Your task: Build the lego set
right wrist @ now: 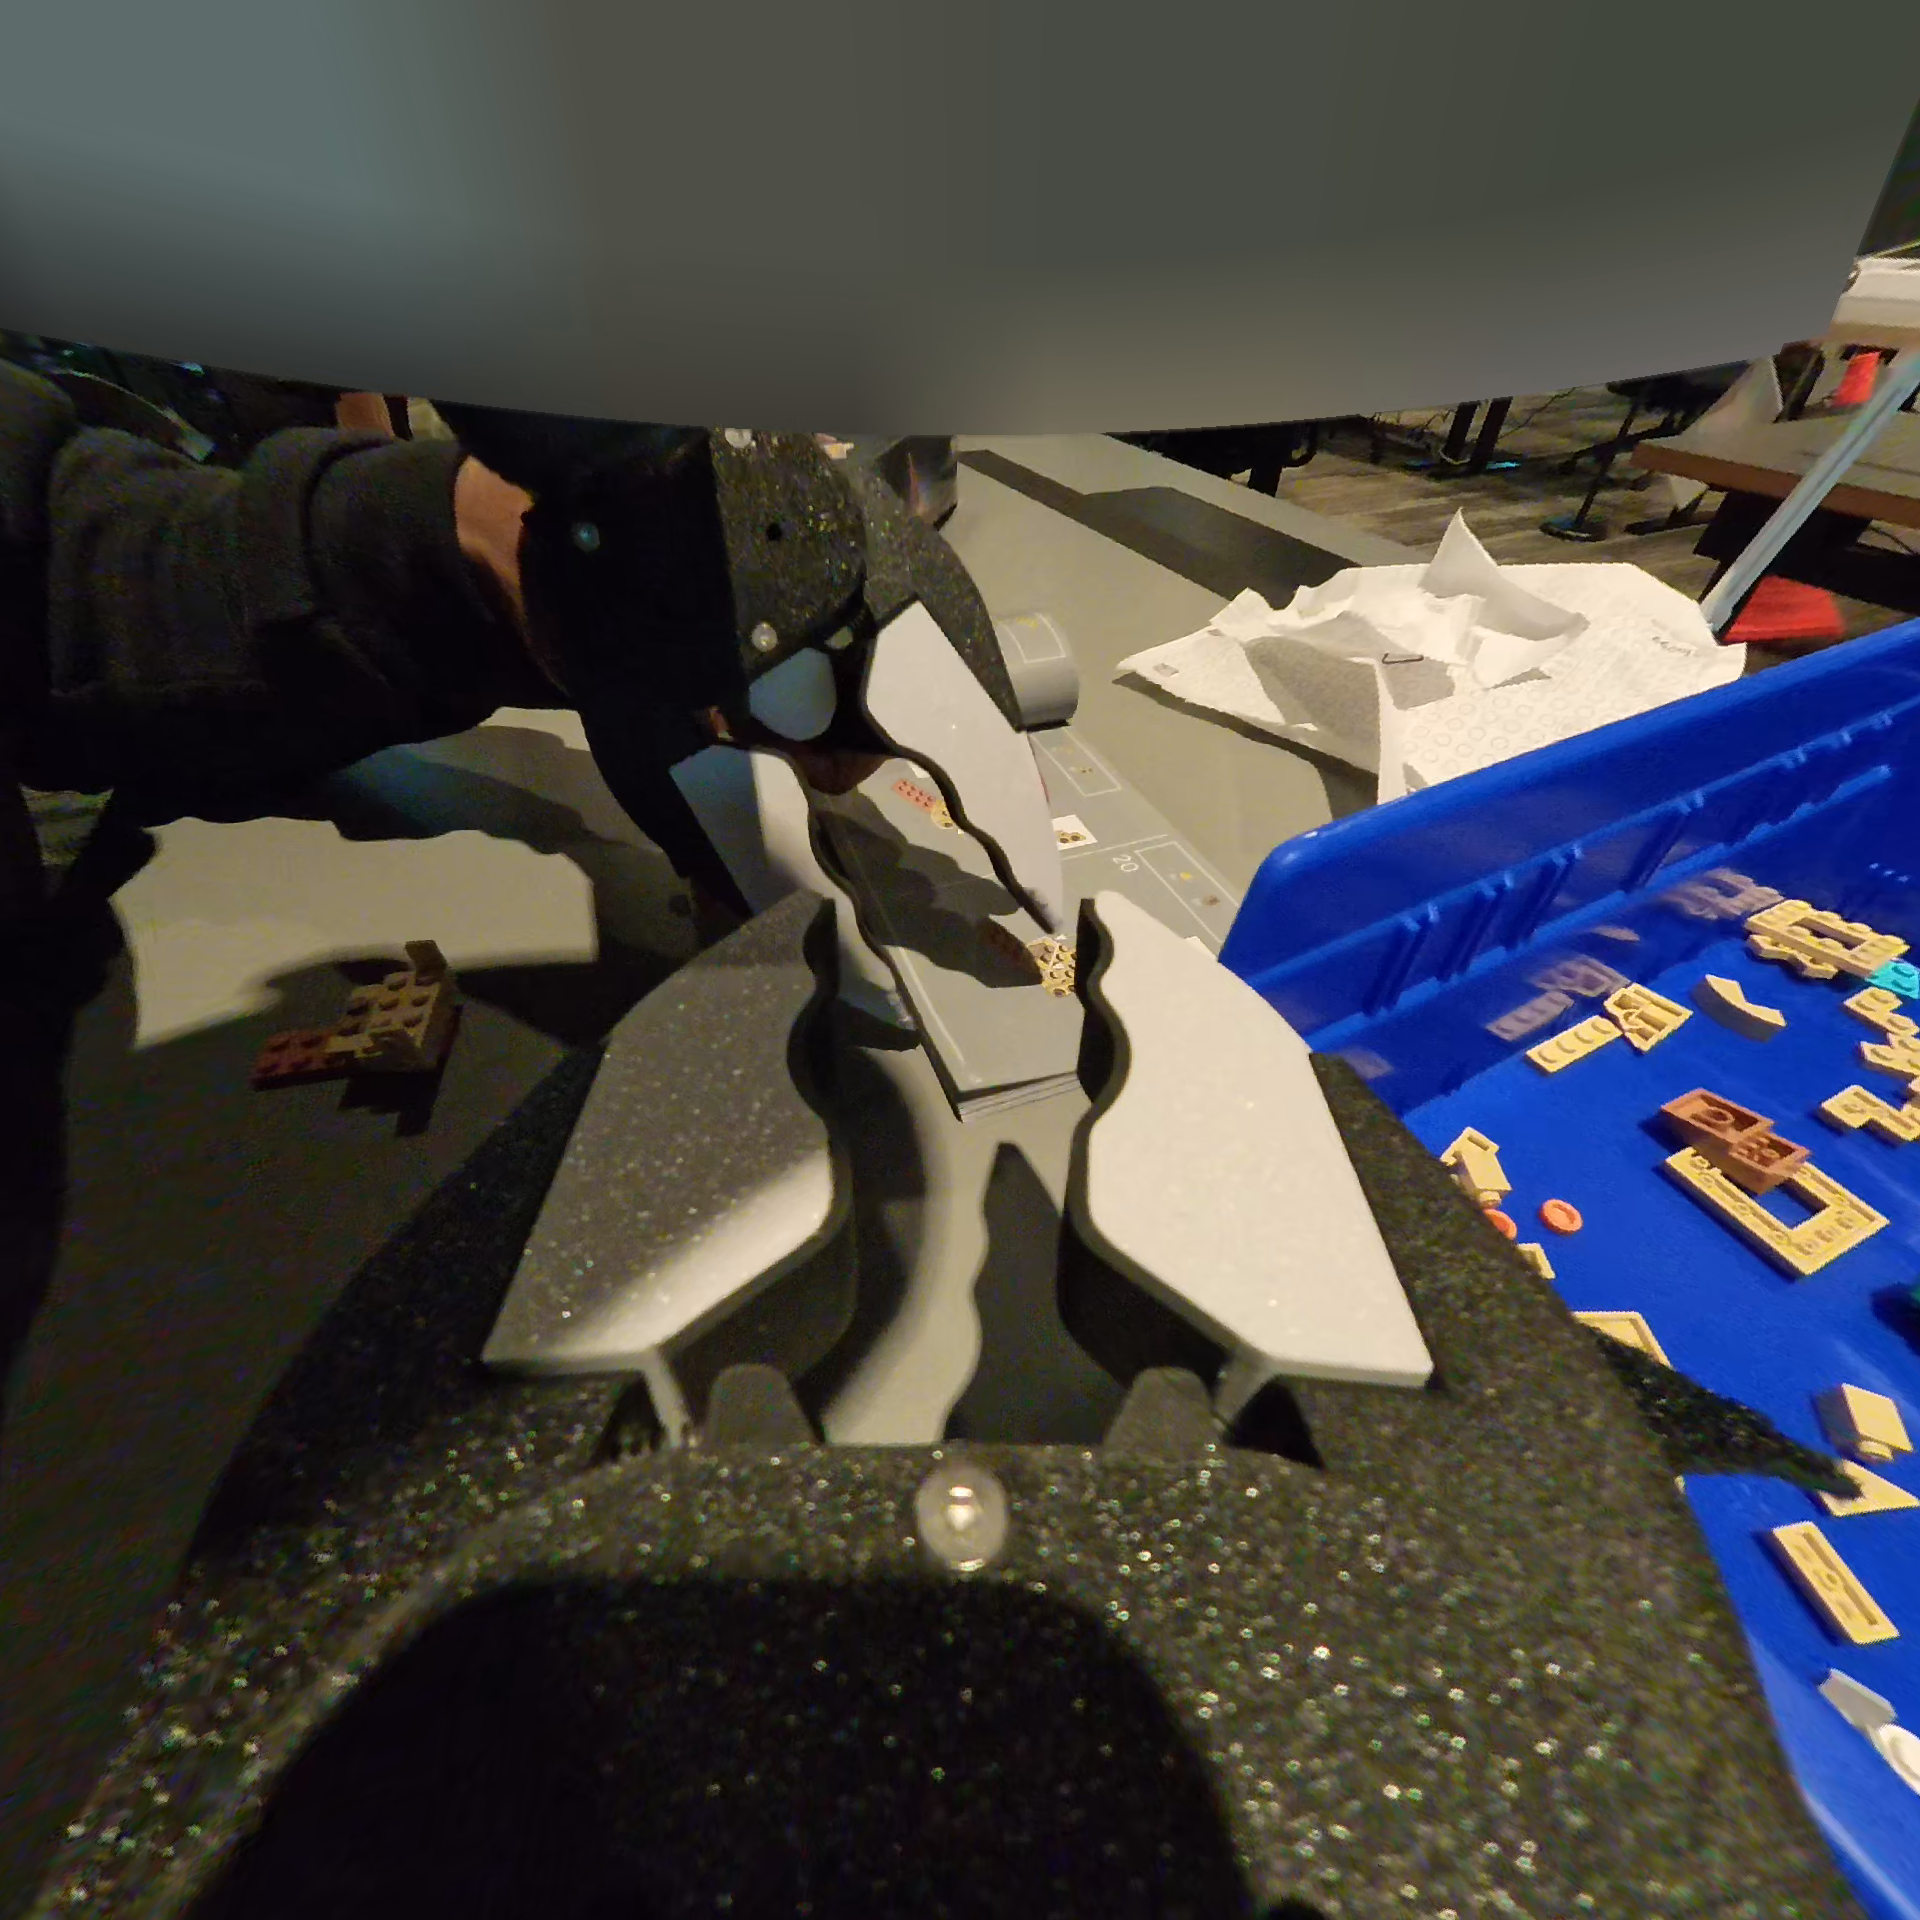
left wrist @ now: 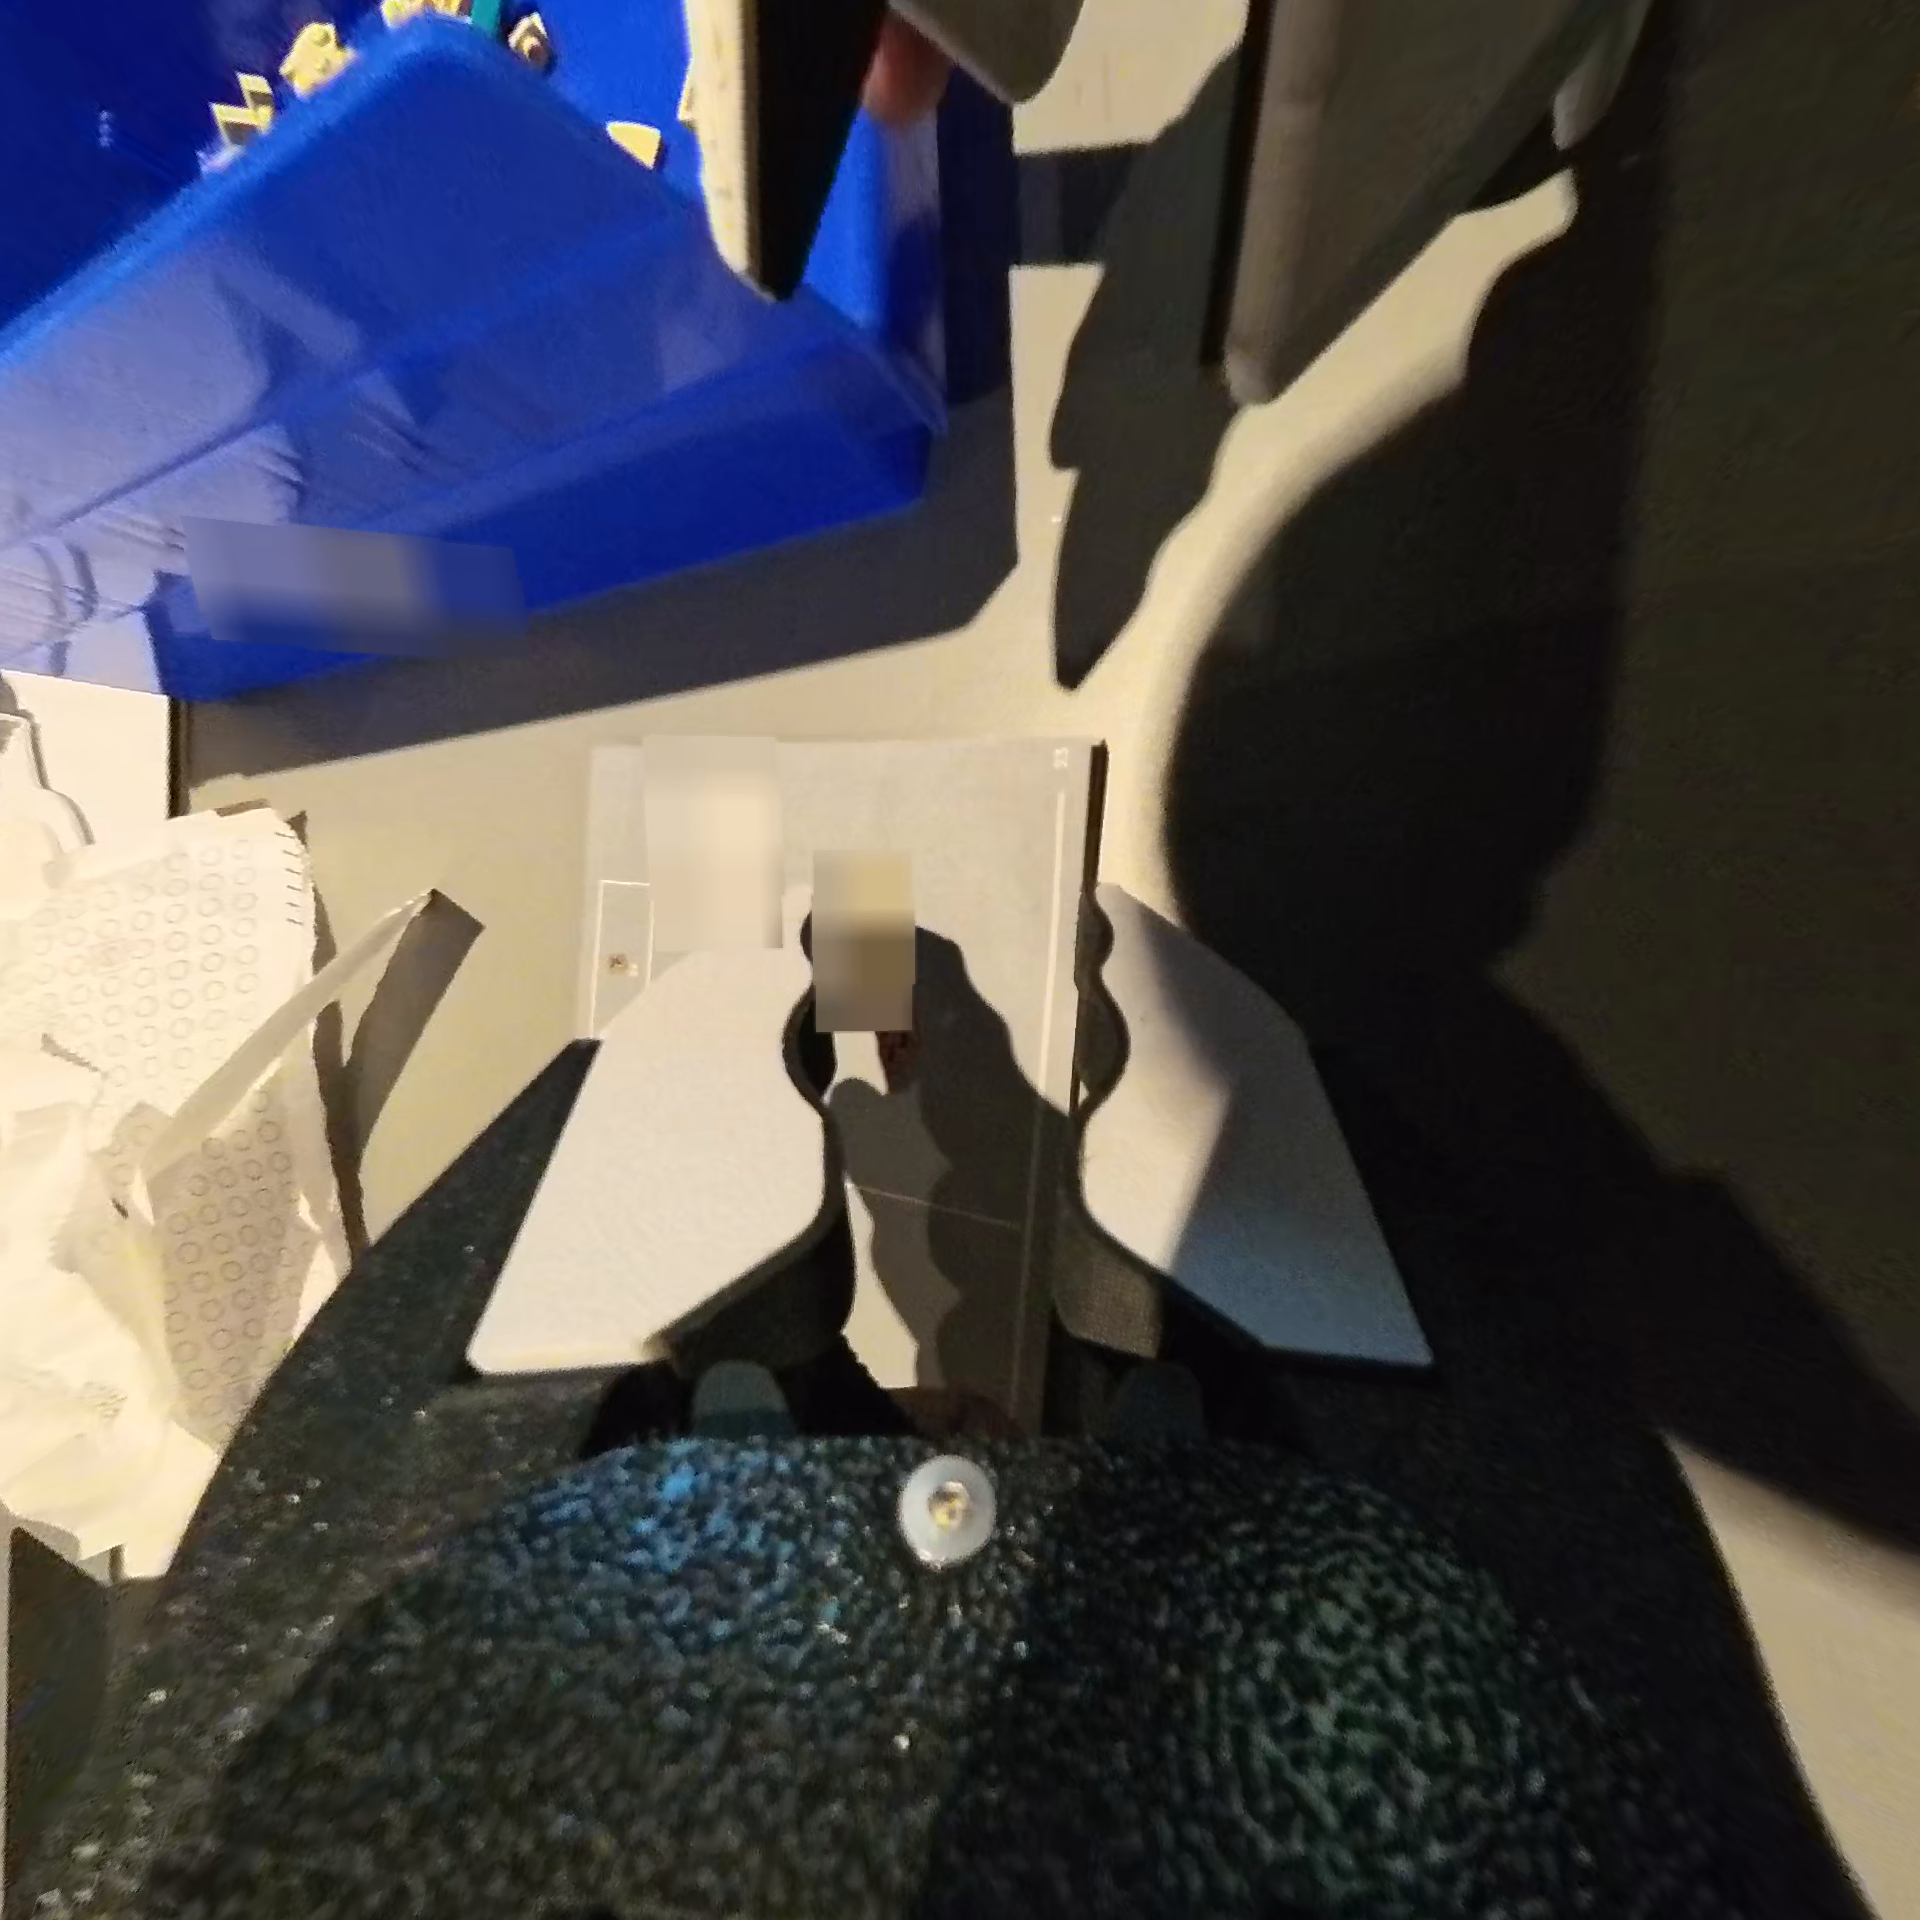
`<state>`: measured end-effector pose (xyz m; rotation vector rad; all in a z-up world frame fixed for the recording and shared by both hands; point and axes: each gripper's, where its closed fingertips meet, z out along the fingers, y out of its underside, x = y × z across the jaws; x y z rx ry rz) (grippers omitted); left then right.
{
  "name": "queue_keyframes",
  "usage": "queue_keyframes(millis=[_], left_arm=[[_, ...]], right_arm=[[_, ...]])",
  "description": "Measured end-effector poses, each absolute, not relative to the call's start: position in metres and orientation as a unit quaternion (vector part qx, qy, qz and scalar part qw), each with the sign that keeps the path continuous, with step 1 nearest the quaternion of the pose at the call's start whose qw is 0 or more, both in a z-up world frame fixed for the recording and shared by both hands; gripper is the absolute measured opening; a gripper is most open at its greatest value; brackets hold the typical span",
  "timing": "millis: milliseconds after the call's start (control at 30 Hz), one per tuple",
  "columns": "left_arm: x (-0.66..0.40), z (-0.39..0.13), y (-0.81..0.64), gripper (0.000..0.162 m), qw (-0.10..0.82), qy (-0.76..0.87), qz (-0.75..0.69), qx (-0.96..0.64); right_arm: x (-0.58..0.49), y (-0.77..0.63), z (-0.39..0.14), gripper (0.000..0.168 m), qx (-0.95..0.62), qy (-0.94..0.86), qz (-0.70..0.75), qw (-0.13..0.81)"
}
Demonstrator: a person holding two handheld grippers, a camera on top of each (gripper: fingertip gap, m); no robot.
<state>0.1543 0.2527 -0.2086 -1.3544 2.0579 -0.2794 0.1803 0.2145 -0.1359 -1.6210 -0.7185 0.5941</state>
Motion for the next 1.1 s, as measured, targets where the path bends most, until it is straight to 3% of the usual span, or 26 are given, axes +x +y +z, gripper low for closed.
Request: queue_keyframes(millis=[1100], left_arm=[[0.1517,-0.2109,0.254,0.041,0.309,0.772,-0.13,-0.541]], right_arm=[[0.1767,0.2145,-0.1414,0.043,-0.706,-0.322,0.243,0.583]])
